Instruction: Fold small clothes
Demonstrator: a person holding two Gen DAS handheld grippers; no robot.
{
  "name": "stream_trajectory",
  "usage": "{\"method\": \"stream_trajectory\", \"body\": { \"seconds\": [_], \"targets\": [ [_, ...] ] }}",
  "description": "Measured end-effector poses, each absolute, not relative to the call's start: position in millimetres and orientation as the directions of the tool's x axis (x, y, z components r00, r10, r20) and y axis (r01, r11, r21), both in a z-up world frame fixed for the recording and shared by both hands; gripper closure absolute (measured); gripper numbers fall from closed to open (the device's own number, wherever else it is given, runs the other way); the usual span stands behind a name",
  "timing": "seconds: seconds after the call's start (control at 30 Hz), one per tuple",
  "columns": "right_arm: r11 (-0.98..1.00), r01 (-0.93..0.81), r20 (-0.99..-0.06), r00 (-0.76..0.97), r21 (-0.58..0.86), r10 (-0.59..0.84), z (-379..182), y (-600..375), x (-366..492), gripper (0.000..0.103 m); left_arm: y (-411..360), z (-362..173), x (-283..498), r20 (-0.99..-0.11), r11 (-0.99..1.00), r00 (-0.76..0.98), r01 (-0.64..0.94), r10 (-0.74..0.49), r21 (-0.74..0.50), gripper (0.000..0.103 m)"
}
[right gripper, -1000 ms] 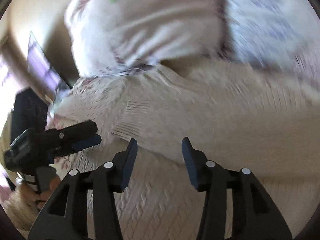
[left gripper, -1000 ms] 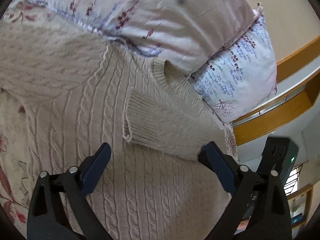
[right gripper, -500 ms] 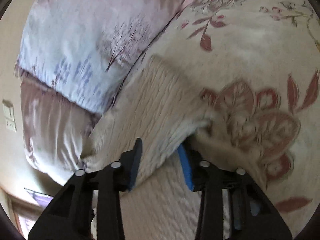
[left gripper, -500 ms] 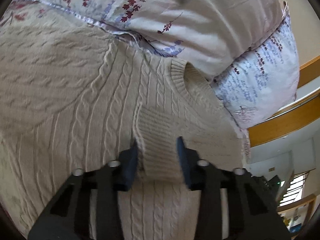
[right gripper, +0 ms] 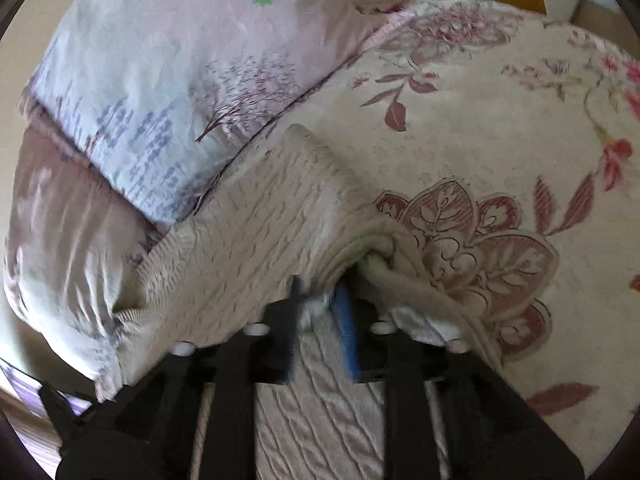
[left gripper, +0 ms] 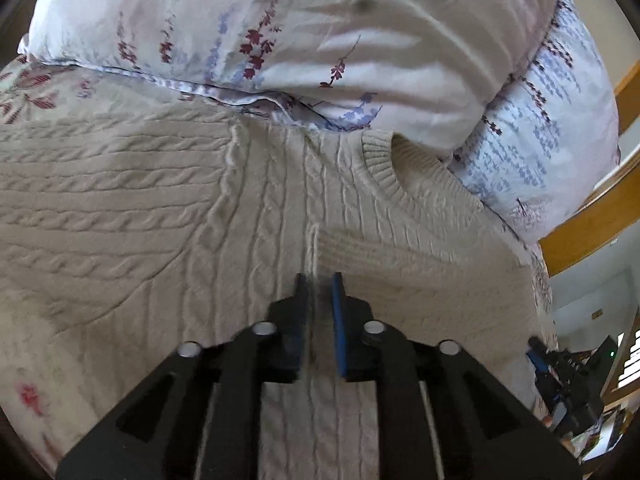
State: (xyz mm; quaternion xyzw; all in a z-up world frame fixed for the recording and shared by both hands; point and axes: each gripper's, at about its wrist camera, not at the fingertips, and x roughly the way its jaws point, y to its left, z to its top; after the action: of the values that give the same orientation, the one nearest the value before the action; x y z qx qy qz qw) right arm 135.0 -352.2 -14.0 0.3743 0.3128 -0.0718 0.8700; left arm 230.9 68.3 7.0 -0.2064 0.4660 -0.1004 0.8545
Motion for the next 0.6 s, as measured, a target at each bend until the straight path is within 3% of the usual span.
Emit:
{"method": "stream_trajectory", "body": {
  "seconds": [0.03,0.1,0.2,0.33,0.5,0.6],
  "targets": [
    [0.726,0.352,-0.594,0.799,0.590,0.095,-8.8,-348.4,129.7,0.056,75.2,9.9,223.9,-0.746,0.888,0.548,-0.014,-0.378,-0.460,0.068],
    [0.753,0.318,-0.570,0.817,0.576,0.091,-3.1,-338.7,117.5,0.035,96.5,15.9,207.7,-0.723,0.869,0.560,-0.010,-0.405,-0.495,0.056],
    [0.775,0.236,-0.533,0.833,0.586,0.150,-2.4,-324.5,110.2,0.033,149.8,24.3,180.1,-0.689,0.845,0.614,-0.067,-0.384,-0.531,0.046],
    [0.807,0.097,-0.470,0.850,0.583,0.238,-6.2,-307.7,106.2,0.033,224.2,23.9,160.2,-0.686,0.790,0.668,-0.237,-0.290,-0.565,0.048],
    [0.799,0.053,-0.460,0.839,0.599,0.290,-10.3,-303.7,105.4,0.033,300.0,2.7,141.7,-0.691,0.626,0.687,-0.441,-0.226,-0.643,0.049],
    [0.796,0.051,-0.470,0.829,0.603,0.303,-12.3,-302.4,107.4,0.032,324.0,-3.9,137.8,-0.661,0.544,0.718,-0.472,-0.219,-0.693,0.057]
  ]
}}
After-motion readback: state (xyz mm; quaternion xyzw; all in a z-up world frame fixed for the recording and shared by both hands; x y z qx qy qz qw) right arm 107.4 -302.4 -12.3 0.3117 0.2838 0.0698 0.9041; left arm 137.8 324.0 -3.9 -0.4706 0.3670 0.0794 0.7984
